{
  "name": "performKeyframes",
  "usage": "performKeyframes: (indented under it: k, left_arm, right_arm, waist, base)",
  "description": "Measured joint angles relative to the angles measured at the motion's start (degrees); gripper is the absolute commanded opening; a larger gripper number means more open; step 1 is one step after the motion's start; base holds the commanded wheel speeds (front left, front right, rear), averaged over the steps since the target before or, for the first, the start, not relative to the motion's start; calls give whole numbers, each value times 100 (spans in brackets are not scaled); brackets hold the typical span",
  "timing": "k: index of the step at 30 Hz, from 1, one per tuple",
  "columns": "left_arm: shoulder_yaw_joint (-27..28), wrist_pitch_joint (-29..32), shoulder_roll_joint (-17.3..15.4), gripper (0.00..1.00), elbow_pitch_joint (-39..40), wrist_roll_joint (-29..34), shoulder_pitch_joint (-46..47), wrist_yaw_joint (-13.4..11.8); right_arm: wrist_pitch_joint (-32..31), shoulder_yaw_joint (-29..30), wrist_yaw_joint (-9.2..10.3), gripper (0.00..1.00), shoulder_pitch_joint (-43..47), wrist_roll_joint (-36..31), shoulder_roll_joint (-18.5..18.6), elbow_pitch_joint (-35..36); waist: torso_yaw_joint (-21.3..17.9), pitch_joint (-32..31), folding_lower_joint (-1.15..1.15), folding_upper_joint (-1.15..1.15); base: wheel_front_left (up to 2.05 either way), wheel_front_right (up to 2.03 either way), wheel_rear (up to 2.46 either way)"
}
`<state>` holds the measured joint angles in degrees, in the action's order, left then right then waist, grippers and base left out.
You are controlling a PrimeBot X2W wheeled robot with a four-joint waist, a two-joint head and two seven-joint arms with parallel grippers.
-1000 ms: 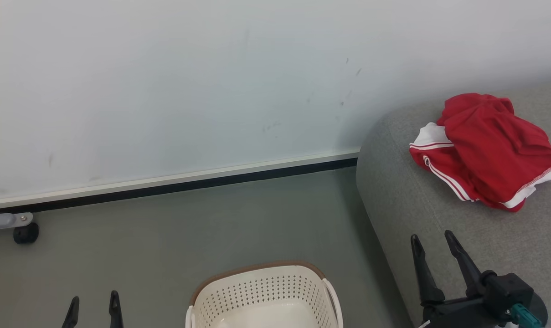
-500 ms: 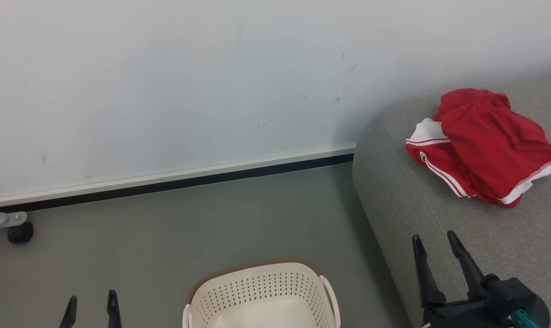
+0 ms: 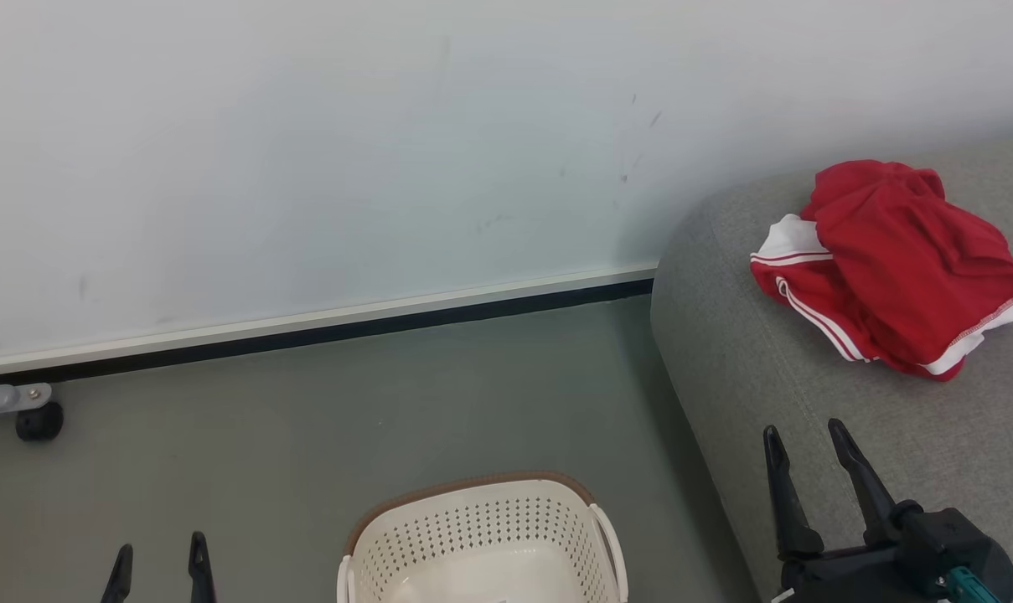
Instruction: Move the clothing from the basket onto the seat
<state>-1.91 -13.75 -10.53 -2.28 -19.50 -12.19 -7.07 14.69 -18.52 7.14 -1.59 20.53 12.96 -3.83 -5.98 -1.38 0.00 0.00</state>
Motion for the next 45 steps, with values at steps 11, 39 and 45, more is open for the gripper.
performKeyframes:
  k: [11,39,45]
  left_arm:
    - [83,7,14,0,-107,110,-6,0]
    - [185,467,320,0,-643,-1379,178,301]
    - [231,612,344,0,-687,-1852,304,364]
  right_arm:
    - [-2,33,-1,0,13,-47,-51,-57]
    - [-487,535,-280,0,210,1429,-352,-582]
    - [-617,700,-369,0,185,1898,-408,-625]
  waist:
    - [27,19,0,0]
    - [154,49,0,0]
    - [189,57,0,0]
  base:
    - [0,0,0]
    - [0,0,0]
    - [0,0,0]
